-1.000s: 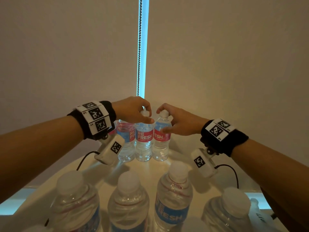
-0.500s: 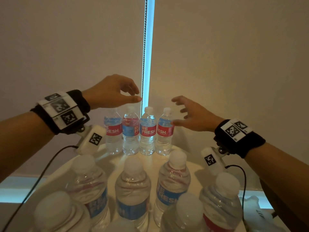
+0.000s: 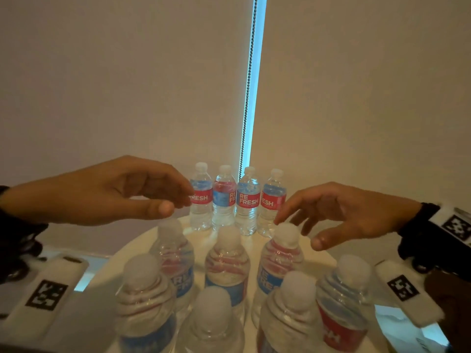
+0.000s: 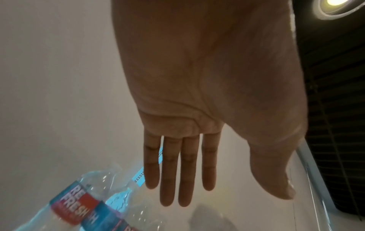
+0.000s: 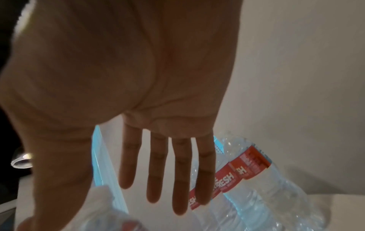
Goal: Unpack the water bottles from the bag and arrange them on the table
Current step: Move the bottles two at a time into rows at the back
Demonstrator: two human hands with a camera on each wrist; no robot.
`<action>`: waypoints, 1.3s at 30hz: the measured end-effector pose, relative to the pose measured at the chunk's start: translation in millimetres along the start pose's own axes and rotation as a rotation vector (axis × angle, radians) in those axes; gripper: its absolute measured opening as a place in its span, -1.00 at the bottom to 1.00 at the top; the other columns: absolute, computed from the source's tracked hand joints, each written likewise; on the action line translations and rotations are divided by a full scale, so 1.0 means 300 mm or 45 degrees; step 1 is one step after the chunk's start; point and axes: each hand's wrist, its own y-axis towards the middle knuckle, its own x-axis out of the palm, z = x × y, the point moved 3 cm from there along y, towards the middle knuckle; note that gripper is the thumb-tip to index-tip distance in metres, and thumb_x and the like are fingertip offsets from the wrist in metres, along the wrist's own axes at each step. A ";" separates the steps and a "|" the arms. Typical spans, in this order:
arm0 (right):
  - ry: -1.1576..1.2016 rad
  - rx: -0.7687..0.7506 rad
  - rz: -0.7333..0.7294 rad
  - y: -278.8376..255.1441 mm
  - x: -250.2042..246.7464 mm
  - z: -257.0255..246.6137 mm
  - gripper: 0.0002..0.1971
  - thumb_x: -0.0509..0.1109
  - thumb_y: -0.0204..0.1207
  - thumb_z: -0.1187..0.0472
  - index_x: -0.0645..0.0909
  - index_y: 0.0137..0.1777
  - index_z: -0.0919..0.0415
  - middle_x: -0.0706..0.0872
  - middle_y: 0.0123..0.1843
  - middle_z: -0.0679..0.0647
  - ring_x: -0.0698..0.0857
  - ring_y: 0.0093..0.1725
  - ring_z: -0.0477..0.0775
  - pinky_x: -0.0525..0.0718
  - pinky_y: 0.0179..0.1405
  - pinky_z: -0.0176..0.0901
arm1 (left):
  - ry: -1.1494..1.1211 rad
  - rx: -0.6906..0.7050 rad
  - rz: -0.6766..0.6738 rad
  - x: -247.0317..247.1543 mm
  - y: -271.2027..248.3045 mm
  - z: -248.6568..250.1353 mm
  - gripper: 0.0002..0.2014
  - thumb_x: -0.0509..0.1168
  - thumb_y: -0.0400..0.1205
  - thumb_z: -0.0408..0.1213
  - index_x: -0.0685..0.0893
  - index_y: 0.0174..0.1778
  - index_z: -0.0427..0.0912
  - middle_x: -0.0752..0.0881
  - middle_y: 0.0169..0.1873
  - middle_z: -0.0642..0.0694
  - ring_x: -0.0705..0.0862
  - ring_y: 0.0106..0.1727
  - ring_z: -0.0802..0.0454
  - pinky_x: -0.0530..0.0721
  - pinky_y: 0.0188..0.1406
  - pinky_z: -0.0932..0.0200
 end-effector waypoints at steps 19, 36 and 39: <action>-0.023 -0.104 0.056 0.119 -0.003 -0.027 -0.62 0.56 0.47 0.11 0.72 0.24 0.27 0.81 0.19 0.28 0.80 0.15 0.41 0.78 0.15 0.43 | -0.064 -0.146 0.196 0.029 -0.036 -0.055 -0.78 0.47 0.53 -0.25 0.82 0.08 -0.16 0.89 0.00 -0.12 0.85 0.08 -0.15 0.81 0.14 -0.09; -0.448 -0.005 0.424 0.484 -0.019 0.021 -0.74 0.48 0.58 0.02 0.71 0.11 0.20 0.77 0.13 0.07 0.75 -0.12 -0.05 0.78 -0.25 -0.42 | 0.267 -0.399 0.561 -0.014 0.264 -0.235 -0.72 0.55 0.52 -0.10 0.79 0.05 -0.17 0.84 -0.16 0.00 0.80 -0.19 0.12 0.80 -0.14 0.13; -0.518 -0.009 0.433 0.513 -0.006 0.043 -0.75 0.48 0.57 0.02 0.72 0.10 0.18 0.78 0.09 0.05 0.77 0.03 0.03 0.80 0.10 -0.03 | 0.273 -0.399 0.581 -0.003 0.284 -0.251 -0.71 0.55 0.52 -0.11 0.78 0.06 -0.20 0.84 -0.13 -0.06 0.81 -0.16 0.06 0.82 -0.13 0.10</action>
